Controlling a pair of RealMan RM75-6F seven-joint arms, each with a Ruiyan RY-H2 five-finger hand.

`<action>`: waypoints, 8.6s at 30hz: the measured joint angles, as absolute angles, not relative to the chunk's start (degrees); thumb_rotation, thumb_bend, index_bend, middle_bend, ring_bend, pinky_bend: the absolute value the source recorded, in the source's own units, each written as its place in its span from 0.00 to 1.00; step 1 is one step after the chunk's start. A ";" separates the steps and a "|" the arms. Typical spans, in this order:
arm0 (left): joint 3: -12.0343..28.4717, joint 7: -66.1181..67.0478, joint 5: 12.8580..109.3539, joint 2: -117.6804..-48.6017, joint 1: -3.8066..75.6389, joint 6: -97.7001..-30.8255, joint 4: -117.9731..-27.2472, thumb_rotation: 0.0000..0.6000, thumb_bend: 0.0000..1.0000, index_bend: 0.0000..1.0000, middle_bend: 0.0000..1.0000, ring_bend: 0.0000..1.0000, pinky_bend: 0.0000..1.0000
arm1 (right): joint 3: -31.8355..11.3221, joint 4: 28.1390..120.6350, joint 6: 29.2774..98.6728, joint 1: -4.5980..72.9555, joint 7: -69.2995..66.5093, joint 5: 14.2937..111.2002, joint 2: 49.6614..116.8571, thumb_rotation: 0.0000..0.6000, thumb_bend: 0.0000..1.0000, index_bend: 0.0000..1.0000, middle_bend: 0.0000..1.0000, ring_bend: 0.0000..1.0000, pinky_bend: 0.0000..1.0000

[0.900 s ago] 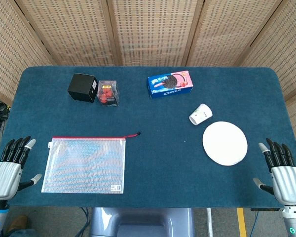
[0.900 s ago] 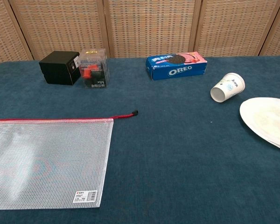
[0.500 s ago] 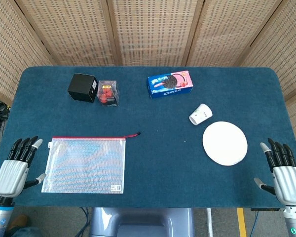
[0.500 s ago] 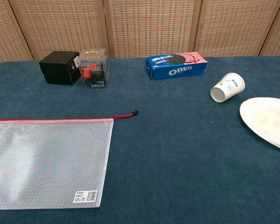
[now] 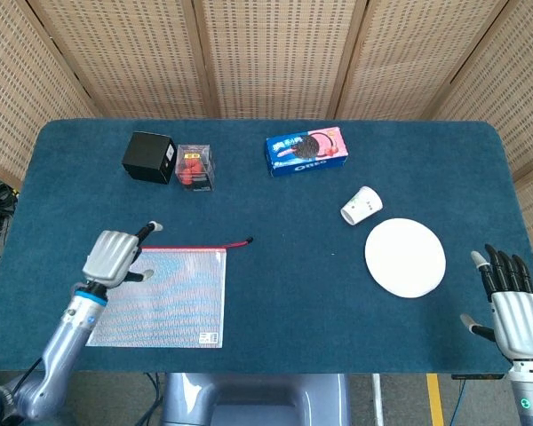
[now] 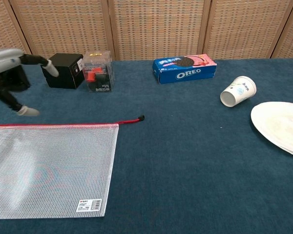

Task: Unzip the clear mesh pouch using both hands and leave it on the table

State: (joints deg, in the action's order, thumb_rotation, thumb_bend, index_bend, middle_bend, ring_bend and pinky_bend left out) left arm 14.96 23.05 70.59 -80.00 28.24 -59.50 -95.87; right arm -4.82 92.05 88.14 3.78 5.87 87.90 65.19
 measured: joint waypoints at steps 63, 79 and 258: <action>21.41 45.08 21.52 -113.48 66.46 -48.83 -58.36 1.00 0.42 0.46 0.98 1.00 1.00 | -6.10 89.21 85.86 4.36 -0.27 84.13 63.91 1.00 0.00 0.08 0.00 0.00 0.00; 21.30 44.25 21.72 -115.49 66.65 -48.15 -55.38 1.00 0.44 0.51 0.98 1.00 1.00 | -6.34 89.00 85.55 4.46 -1.41 83.57 63.66 1.00 0.00 0.08 0.00 0.00 0.00; 24.37 -5.36 52.74 -97.49 57.76 -48.77 -86.02 1.00 0.54 0.93 0.98 1.00 1.00 | -25.66 95.49 49.21 56.39 -5.35 6.44 87.90 1.00 0.44 0.61 0.86 0.84 1.00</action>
State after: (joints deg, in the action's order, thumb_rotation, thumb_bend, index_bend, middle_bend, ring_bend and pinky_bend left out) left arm 24.37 -5.36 52.74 -97.49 57.76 -48.77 -86.02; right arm -25.66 95.49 49.21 56.39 -5.35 6.44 87.90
